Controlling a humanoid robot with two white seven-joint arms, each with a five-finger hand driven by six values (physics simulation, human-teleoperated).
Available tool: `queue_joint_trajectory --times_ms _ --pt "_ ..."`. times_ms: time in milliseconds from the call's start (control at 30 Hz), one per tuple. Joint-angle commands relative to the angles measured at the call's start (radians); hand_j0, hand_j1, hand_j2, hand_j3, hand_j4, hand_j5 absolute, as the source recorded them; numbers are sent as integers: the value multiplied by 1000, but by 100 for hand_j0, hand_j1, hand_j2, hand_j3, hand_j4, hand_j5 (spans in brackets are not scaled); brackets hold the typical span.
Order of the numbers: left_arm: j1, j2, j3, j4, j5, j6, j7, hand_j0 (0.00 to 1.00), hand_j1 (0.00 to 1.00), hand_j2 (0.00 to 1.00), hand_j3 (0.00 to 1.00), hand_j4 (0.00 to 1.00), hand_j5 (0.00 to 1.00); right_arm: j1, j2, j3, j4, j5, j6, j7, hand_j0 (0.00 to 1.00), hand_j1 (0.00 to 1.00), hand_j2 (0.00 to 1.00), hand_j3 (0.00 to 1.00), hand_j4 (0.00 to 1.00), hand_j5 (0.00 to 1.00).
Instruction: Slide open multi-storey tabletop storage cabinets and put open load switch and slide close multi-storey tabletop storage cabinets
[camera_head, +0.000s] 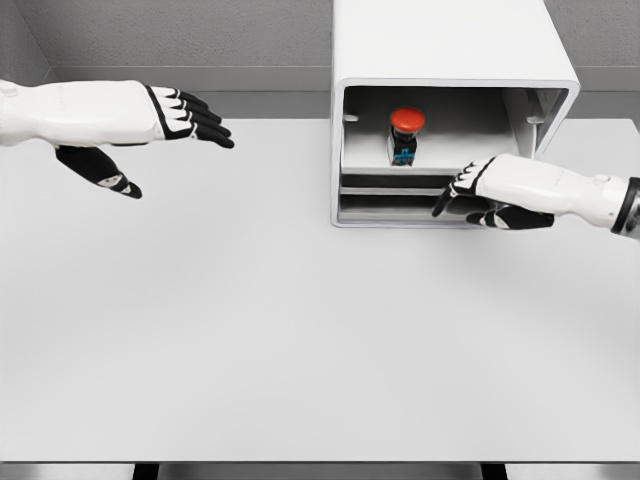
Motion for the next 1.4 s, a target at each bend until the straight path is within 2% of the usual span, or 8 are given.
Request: queue_joint_trajectory --times_ms 0,200,267,833,1100,1167,1300,1367 --pt "0 -2 0 -1 6 3 0 100 100 100 100 100 100 0 8 13 5 -2 3 0 62 62 62 62 62 62" --pt "2 -3 -11 -2 6 3 0 100 100 100 100 100 100 -46 26 39 54 -1 3 0 62 62 62 62 62 62" --pt "3 -54 -34 -2 7 3 0 100 100 100 100 100 100 -54 31 42 66 1 3 0 62 62 62 62 62 62" --pt "-5 -61 -35 19 6 3 0 100 100 100 100 100 100 -144 92 109 177 33 3 0 62 62 62 62 62 62" --pt "-5 -65 -50 21 0 3 0 100 100 100 100 100 100 -149 86 97 165 30 3 0 63 63 63 63 63 63" --pt "-5 -65 -50 21 -5 3 0 100 100 100 100 100 100 -144 78 33 148 22 3 0 64 64 64 64 64 64" --pt "-3 -65 -52 19 -14 3 0 100 100 100 100 100 100 -135 46 -6 94 16 3 0 70 70 70 70 70 70" --pt "-3 -65 -52 19 -14 3 0 100 100 100 100 100 100 -114 6 -23 19 15 3 0 75 75 75 75 75 75"
